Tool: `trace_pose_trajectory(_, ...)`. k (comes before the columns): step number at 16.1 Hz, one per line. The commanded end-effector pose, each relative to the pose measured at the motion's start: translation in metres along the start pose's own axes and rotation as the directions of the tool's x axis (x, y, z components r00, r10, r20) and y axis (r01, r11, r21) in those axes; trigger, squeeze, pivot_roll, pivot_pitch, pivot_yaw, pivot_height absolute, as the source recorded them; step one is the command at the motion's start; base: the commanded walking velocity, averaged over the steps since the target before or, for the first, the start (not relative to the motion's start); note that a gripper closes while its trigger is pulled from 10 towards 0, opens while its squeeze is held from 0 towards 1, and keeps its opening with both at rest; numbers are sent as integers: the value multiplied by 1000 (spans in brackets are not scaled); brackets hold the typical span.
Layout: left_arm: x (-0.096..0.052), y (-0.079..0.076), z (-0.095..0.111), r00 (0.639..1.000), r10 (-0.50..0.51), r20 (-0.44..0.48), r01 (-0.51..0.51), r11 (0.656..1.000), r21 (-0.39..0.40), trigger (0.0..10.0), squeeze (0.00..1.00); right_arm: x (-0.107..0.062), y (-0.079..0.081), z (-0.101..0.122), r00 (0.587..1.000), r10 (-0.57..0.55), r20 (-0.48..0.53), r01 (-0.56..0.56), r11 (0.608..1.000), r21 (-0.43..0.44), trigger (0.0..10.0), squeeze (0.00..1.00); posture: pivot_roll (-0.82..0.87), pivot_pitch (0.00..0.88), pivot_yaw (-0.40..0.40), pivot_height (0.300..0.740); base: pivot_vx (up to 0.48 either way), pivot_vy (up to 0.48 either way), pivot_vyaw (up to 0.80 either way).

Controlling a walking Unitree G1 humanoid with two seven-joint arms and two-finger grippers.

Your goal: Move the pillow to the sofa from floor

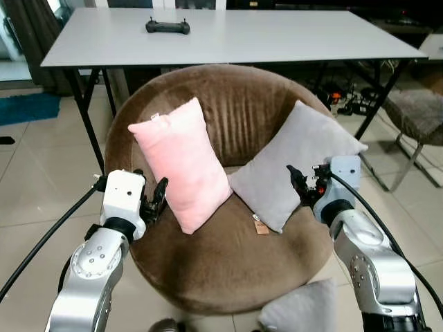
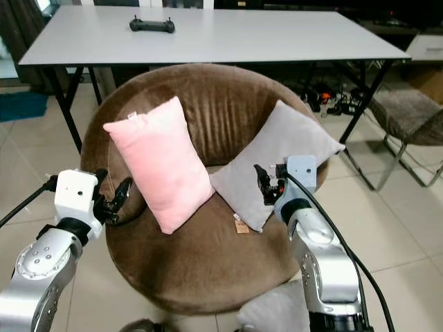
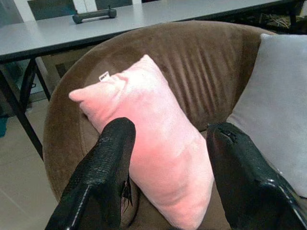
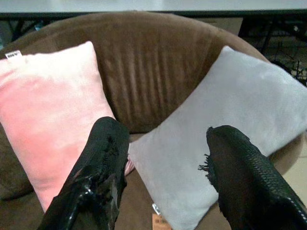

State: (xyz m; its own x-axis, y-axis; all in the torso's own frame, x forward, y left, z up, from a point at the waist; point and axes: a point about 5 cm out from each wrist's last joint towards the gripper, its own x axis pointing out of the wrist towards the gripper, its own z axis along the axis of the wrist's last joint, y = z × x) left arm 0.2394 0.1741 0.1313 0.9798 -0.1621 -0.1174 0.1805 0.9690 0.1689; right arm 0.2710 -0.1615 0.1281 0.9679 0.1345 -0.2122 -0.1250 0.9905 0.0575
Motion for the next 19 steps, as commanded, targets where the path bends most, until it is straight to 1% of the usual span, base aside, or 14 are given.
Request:
trace_pose_trajectory(1,1,-1,-2,1000,-5,-8,5,1000,4,10000,145,-2,-2,1,1000,-13,-4,13,1000,-6,10000,0,40,0,-20,740,-266,0,0)
trace_pose_trajectory(6,1,-1,-2,1000,-5,-7,5,1000,3,10000,141,-2,-2,2,1000,-6,-12,6,1000,-18,10000,0,34,0,-24,740,-262,0,0)
trace_pose_trajectory(10,2,-4,-2,1000,-4,-6,4,1000,-4,10000,145,-3,-3,6,1000,7,-3,-7,1000,-30,10000,0,13,0,-39,740,0,0,0)
trace_pose_trajectory(13,0,-4,-5,1000,20,-19,-21,999,-41,10000,145,-3,-3,9,1000,7,1,-7,999,-42,10000,0,3,0,-42,740,0,0,0)
trace_pose_trajectory(15,-1,-4,-6,1000,16,-21,-17,999,-33,10000,161,-5,-4,9,1000,7,6,-7,999,-43,10000,0,-2,0,-40,740,0,0,0)
trace_pose_trajectory(18,0,-2,-6,999,36,-23,-37,998,-43,10000,141,-7,-3,9,1000,10,6,-10,999,-52,10000,0,-4,0,-41,740,0,0,0)
trace_pose_trajectory(19,0,-2,-6,999,41,-21,-42,999,-33,10000,145,-6,-5,6,1000,-4,-16,3,999,-54,10000,0,-3,0,-41,740,0,0,0)
